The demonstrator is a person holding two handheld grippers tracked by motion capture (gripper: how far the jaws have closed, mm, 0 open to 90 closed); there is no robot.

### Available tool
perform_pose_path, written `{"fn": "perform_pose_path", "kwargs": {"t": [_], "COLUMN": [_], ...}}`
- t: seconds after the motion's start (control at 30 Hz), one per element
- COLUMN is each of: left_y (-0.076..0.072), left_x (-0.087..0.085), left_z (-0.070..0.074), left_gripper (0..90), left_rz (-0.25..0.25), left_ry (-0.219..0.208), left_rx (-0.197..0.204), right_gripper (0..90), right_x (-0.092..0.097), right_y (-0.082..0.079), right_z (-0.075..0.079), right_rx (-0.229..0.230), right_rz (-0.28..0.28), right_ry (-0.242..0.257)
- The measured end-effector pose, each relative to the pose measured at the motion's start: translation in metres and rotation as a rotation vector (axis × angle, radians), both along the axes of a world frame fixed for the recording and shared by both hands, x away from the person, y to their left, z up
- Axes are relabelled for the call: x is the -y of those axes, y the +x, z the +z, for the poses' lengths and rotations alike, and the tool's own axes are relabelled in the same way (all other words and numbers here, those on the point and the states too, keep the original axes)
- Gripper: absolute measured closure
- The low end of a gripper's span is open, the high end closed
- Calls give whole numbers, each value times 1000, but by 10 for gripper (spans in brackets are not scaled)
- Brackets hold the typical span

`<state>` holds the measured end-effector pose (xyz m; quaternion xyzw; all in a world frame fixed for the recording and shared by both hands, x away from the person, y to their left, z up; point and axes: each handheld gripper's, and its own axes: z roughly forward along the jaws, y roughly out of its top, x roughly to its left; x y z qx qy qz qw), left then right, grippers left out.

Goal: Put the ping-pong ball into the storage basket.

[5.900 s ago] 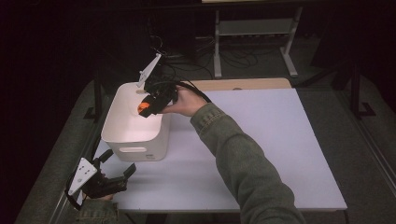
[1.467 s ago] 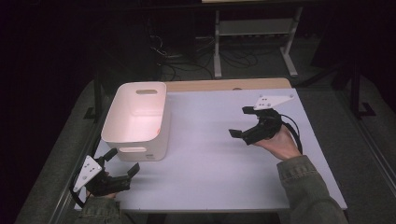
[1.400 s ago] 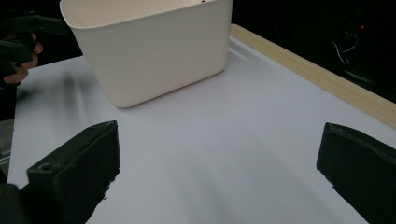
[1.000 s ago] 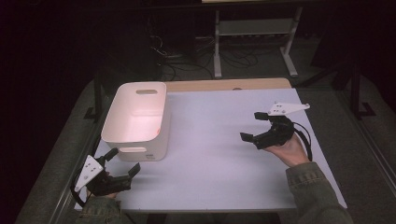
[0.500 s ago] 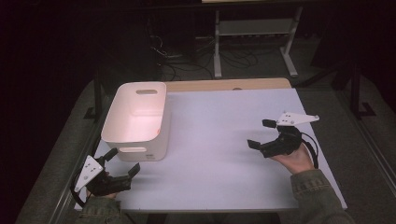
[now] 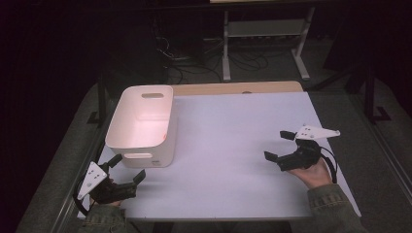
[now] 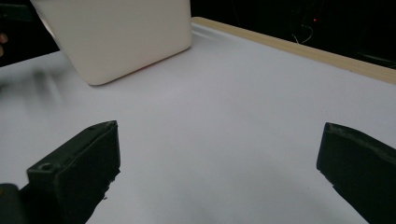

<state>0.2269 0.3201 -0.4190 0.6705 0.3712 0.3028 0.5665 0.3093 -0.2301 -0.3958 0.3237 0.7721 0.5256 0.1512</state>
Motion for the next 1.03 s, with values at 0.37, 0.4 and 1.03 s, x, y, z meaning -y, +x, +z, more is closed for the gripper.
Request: {"fn": "perform_pose_path", "kwargs": {"t": [0.37,0.4,1.03], "left_y": [0,0,1], "left_x": [0,0,-1], "left_z": [0,0,0], "left_gripper": [2,2,2], "left_rz": [-4,-5,-7], "left_ry": [-8,-8,-16], "left_rx": [2,2,-5], "right_gripper": [0,0,0], "right_x": [11,12,24], "right_y": [-17,-18,-34], "right_z": [-12,-12,-26], "right_rx": [9,7,33], "right_rz": [-37,-38,-69], "right_ry": [7,8,37]}}
